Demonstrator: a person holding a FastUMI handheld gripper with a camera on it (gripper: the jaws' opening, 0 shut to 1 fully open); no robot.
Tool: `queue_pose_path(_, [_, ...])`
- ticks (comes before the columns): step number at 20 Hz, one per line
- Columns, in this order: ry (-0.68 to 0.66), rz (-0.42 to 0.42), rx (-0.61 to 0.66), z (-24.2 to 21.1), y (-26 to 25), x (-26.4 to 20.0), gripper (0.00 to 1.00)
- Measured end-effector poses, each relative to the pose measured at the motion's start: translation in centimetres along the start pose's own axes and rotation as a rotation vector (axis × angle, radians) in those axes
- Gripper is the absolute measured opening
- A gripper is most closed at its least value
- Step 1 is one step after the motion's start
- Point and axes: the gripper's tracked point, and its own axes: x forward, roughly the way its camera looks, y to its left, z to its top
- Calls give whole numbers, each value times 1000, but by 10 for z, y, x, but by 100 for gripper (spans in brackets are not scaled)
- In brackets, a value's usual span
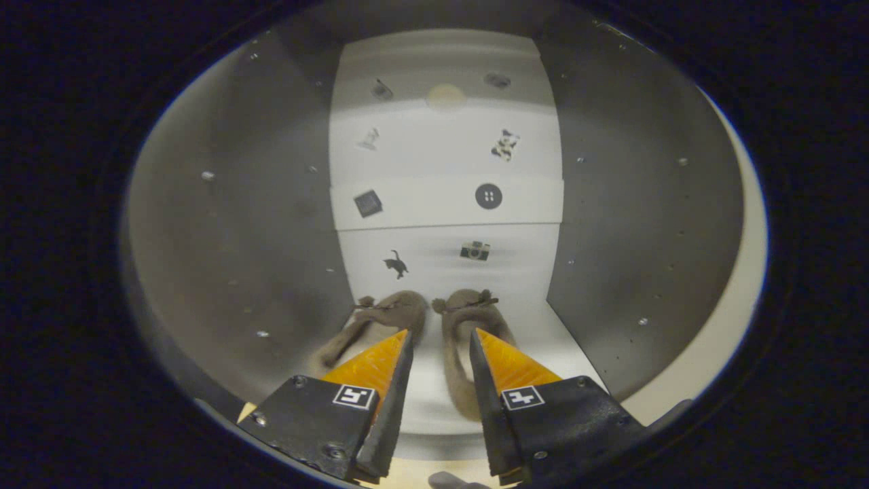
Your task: Open the shoe cabinet door, grab the shoes and put them into the shoe cabinet, then close the shoe cabinet door.
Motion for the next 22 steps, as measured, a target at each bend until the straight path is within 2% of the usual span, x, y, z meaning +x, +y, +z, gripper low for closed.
queue_pose_path(5, [-128,38,3,14,11,-116,54])
queue_pose_path(12, [-193,22,-9,-7,6,-266,98])
queue_pose_path(17, [-194,69,-15,-30,1,-366,99])
queue_pose_path(22, [-225,59,-30,-39,-47,-457,99])
